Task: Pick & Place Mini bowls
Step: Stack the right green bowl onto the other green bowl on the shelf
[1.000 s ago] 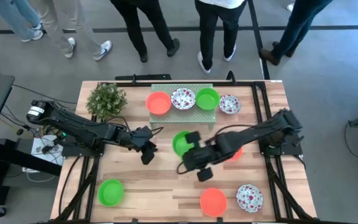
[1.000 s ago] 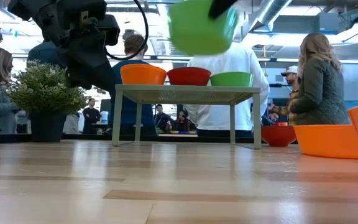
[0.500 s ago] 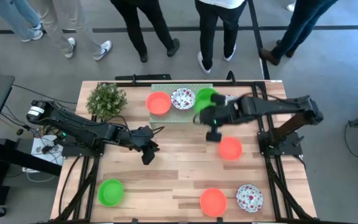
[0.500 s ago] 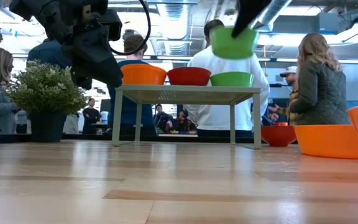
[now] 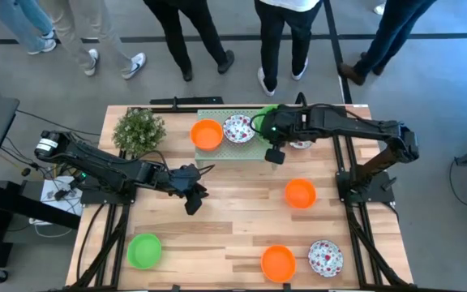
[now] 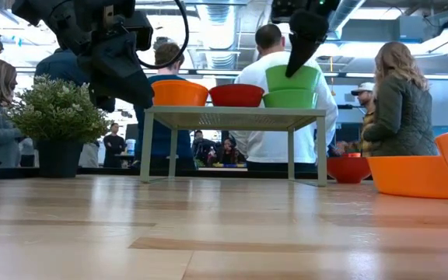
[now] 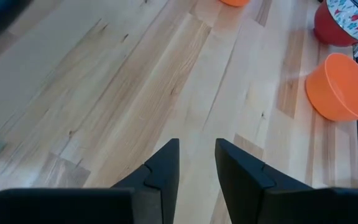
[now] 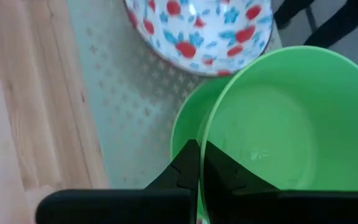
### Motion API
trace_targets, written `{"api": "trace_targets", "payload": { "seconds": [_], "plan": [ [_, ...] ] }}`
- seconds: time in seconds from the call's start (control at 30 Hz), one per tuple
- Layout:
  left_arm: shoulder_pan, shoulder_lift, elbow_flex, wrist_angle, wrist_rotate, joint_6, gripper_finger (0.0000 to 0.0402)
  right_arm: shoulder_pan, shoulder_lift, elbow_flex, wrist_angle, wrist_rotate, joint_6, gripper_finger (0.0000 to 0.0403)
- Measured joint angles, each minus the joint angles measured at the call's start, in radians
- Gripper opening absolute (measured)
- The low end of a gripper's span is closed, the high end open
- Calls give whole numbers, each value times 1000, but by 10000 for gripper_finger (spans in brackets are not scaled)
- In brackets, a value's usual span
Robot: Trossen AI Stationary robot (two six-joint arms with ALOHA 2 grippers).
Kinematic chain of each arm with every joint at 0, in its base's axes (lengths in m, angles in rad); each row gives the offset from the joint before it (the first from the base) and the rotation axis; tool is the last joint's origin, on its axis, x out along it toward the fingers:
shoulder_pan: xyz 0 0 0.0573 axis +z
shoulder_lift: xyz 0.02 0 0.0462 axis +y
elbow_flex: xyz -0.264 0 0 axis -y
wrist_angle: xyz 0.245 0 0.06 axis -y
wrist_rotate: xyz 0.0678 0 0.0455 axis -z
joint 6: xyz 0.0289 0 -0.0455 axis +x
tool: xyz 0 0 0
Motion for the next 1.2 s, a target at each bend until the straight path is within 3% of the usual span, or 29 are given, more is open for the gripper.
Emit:
{"api": "trace_targets", "payload": {
  "seconds": [0.23, 1.2],
  "plan": [
    [0, 0, 0, 3, 0, 0, 104, -21, 6, 1, -1, -104, -5, 1],
    [0, 0, -2, 4, 0, 0, 104, -20, 6, 0, -21, -125, -1, 1]
  ]
}}
